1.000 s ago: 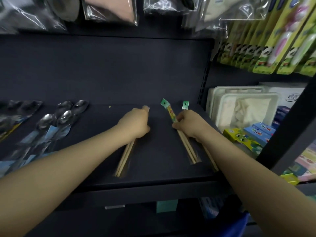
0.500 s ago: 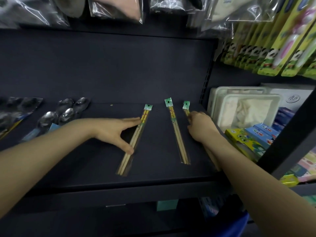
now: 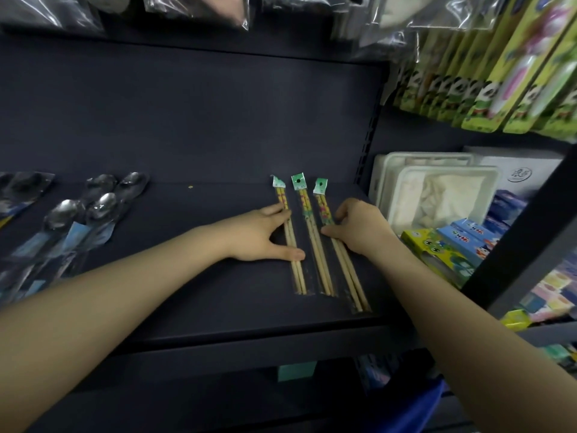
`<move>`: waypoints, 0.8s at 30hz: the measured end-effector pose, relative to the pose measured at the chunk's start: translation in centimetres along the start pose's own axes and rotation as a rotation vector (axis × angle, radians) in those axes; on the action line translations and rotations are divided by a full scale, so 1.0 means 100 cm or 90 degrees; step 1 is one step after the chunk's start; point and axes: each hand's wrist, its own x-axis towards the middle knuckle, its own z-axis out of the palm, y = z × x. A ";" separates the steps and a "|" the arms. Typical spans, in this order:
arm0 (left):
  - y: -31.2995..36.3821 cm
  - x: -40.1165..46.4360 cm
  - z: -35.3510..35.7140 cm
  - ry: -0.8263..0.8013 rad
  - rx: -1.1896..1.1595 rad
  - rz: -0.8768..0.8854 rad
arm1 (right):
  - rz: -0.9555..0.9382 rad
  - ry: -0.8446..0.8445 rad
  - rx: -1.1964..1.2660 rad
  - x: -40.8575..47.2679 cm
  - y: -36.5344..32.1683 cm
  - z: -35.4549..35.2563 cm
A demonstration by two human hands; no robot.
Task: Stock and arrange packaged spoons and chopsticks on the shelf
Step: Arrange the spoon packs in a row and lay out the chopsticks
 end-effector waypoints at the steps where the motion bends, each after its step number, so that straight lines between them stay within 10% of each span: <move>1: 0.003 0.001 0.001 0.000 0.000 0.003 | -0.019 0.008 0.011 0.001 0.001 0.002; 11: 0.019 0.008 0.006 -0.003 0.086 0.043 | -0.174 0.093 -0.057 -0.022 -0.002 -0.004; 24: 0.034 0.025 0.010 -0.041 0.058 0.122 | -0.326 -0.140 -0.159 -0.094 0.035 -0.006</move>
